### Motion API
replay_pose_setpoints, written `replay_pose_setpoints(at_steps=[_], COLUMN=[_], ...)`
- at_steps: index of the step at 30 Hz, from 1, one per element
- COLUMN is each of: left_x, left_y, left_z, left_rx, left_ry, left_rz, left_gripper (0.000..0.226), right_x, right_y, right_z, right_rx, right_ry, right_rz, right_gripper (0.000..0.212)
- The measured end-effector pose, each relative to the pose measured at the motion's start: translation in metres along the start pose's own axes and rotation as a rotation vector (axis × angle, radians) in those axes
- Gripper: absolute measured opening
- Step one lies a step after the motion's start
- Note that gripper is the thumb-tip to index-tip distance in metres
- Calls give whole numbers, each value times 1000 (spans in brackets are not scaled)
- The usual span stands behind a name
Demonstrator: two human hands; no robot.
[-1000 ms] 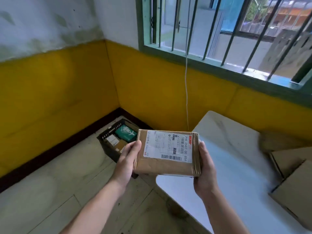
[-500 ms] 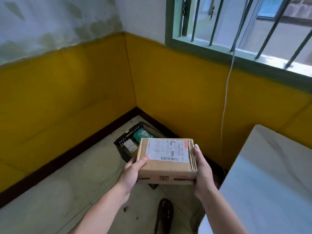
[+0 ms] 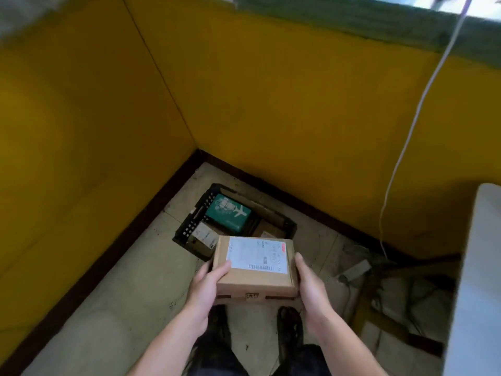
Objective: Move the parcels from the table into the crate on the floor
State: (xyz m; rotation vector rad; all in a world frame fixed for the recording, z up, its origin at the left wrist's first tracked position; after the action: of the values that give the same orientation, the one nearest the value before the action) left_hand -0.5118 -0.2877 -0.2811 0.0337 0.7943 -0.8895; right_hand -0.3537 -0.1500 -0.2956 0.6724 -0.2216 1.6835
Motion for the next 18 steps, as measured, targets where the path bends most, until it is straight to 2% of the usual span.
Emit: replay_pose_setpoints(at_steps=[2, 6, 10, 14, 18], left_x=[-5, -9, -6, 5, 26], left_y=[-7, -26, -39, -28, 5], left_z=[-28, -97, -170, -233, -300], left_rx=[37, 144, 257, 321, 307], left_ry=[5, 40, 83, 29, 39], left_rz=[-20, -145, -298, -335, -392], left_gripper=[23, 37, 35, 33, 26], right_x=[-3, -20, -46, -65, -81], right_y=[18, 57, 91, 101, 96], right_z=[-9, -40, -81, -139, -215], right_rx=[-76, -215, -315, -439, -472], right_ry=[-13, -60, -65, -79, -84], right_rz=[-6, 2, -40, -82, -38], right_gripper=[45, 58, 43, 21, 24])
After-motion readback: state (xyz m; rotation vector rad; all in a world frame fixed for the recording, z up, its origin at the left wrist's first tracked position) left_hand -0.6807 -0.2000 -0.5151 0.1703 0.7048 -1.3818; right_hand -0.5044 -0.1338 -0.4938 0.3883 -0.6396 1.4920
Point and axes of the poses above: each hand's wrist, its own z-axis away from the middle knuckle, its own y-axis out of the palm, x = y × z, the point moved 1 cm from there along -z, towards the middle knuckle, and after that the axes turned 13 degrees about -z, right-handed, at the moved point
